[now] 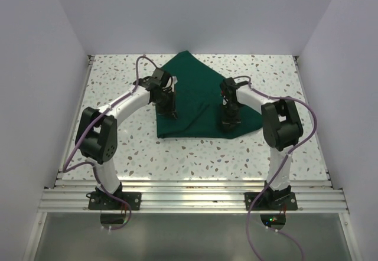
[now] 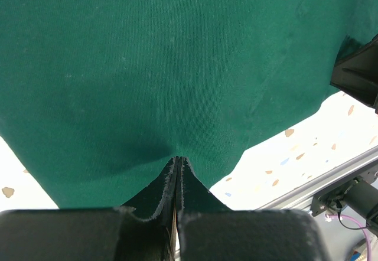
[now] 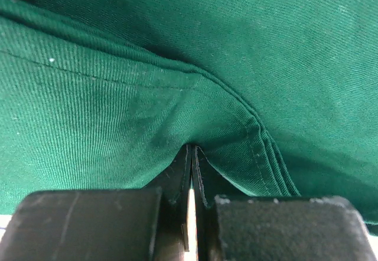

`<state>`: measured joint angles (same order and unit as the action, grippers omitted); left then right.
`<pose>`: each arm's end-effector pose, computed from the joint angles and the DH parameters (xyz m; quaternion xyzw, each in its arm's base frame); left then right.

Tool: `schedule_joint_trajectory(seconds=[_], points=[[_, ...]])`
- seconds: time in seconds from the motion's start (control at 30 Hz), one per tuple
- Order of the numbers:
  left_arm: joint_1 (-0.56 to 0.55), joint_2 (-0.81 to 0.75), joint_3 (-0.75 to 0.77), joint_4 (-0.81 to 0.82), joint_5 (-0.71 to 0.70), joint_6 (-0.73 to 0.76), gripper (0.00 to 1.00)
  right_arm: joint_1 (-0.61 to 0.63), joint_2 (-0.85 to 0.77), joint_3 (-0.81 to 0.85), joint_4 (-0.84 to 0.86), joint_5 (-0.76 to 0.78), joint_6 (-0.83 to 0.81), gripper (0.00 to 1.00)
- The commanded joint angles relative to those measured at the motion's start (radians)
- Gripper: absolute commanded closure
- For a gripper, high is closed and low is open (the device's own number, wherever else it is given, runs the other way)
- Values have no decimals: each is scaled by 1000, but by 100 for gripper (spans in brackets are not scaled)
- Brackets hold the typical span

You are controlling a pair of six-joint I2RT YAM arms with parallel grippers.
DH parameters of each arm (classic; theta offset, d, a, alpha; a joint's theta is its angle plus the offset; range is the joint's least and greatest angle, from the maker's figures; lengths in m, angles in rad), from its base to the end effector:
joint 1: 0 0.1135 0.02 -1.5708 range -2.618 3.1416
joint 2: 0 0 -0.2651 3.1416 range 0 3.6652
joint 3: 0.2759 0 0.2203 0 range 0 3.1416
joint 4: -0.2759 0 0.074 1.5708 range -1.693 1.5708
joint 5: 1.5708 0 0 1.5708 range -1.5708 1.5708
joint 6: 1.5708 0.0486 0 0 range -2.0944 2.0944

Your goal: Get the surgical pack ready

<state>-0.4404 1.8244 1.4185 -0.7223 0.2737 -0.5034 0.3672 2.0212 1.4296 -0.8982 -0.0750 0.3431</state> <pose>0.3171 -0.1639 0.2324 -0.0005 0.9670 -0.2174 0.1332 0.3298 0.1307 0.1617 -0.0135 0.9984 0.0492 0.0249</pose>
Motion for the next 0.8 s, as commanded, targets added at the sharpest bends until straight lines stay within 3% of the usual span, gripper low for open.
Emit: schedule_joint_trajectory(seconds=[0.0, 0.43, 0.77], points=[[3, 10, 45, 1, 19, 23, 100, 1, 30, -8, 44, -22, 2, 100], [6, 24, 65, -6, 9, 40, 100, -63, -98, 22, -59, 55, -64, 100], [11, 35, 77, -23, 13, 52, 100, -73, -43, -92, 33, 44, -52, 100]])
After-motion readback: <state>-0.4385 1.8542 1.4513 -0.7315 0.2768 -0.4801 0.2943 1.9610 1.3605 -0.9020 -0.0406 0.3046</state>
